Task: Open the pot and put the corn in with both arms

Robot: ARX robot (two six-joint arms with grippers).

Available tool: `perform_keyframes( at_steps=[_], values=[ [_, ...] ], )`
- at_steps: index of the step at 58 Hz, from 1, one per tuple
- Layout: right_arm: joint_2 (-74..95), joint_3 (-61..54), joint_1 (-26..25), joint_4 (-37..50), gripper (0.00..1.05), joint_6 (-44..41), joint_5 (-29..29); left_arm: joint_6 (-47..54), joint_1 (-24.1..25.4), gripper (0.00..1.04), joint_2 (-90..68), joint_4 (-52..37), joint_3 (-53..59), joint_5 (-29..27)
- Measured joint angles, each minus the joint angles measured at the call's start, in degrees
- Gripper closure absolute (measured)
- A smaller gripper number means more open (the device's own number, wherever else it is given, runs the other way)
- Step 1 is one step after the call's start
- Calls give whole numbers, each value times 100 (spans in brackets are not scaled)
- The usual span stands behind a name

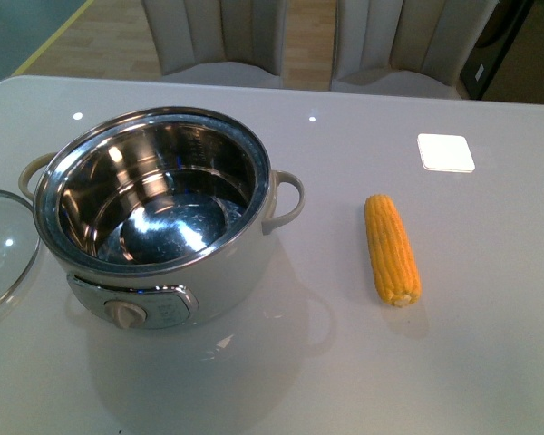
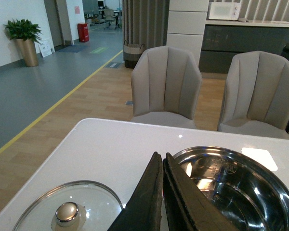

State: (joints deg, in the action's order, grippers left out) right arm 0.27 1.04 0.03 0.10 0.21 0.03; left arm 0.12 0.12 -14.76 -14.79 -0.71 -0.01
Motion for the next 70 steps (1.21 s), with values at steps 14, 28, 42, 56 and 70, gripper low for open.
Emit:
perform_keyframes(
  at_steps=[14,28,42,56,70],
  values=[
    [0,-2,0,0,9,0,-2,2,0,101,446,448,0,-2],
    [0,0,0,0,9,0,-2,2,0,101,1432,1462,-4,0],
    [0,0,0,0,9,0,-2,-2,0,88,1440,1471,-4,0],
    [0,0,0,0,9,0,0,-2,0,42,1440,1471,-4,-2],
    [2026,1097,-208,-3193,9,367,-739,2,-2,6,1443,1471,-4,0]
  ],
)
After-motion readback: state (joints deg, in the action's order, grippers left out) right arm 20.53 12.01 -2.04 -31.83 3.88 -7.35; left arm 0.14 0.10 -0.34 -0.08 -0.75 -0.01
